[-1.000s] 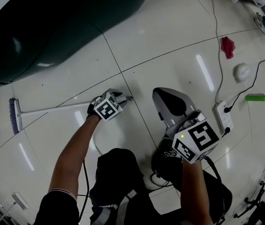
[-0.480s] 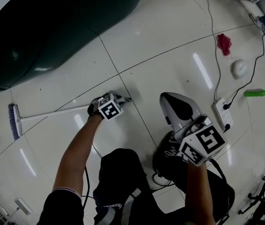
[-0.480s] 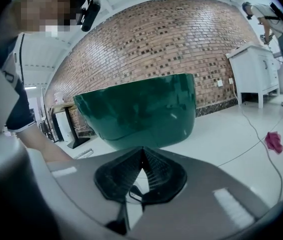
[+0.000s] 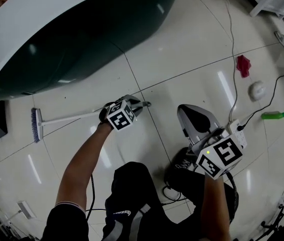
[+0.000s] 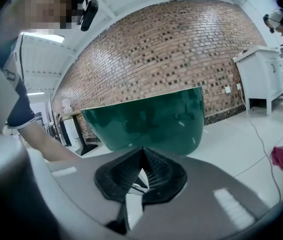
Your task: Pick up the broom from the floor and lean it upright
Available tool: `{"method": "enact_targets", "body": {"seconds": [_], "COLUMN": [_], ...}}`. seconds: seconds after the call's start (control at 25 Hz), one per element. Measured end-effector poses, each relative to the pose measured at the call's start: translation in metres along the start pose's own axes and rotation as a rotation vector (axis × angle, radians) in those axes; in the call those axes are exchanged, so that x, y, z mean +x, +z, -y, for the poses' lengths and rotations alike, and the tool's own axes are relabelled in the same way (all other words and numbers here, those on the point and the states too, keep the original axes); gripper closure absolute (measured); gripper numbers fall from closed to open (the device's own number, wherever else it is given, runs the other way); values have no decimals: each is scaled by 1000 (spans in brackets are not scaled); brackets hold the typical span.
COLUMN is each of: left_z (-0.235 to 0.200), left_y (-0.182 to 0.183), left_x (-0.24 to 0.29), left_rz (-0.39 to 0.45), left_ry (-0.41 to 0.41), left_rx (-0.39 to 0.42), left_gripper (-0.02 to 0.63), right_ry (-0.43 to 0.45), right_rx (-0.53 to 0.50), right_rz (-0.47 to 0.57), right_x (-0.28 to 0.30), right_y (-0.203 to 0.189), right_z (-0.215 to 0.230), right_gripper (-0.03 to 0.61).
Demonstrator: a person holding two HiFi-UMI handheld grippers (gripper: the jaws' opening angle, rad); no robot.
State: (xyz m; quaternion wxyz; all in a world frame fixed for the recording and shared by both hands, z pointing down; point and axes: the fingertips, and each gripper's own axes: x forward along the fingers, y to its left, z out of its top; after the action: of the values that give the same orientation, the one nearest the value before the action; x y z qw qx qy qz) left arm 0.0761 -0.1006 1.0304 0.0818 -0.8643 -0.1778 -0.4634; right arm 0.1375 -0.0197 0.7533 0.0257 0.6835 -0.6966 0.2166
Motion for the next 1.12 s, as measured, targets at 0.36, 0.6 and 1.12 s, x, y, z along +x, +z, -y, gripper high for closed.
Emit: {"method": "enact_targets", "body": {"seconds": [0.36,0.6,1.12], "left_z": [-29,-42,-67], "left_y": [129,205,249], "left_x": [-167,-283,-511], "left_rz": [151,238,311], "left_ry": [95,173,454], "left_rx": [-26,-76,-249], "left_gripper": [512,514,520], "right_ry": [59,111,358], "right_rx": [-13,-50,-142], "right_rz": [6,-3,-60], "right_x": [-29,-52,-35], "right_y": [138,236,381], "right_z": [-23,-44,-146], "right_gripper": [575,575,575]}}
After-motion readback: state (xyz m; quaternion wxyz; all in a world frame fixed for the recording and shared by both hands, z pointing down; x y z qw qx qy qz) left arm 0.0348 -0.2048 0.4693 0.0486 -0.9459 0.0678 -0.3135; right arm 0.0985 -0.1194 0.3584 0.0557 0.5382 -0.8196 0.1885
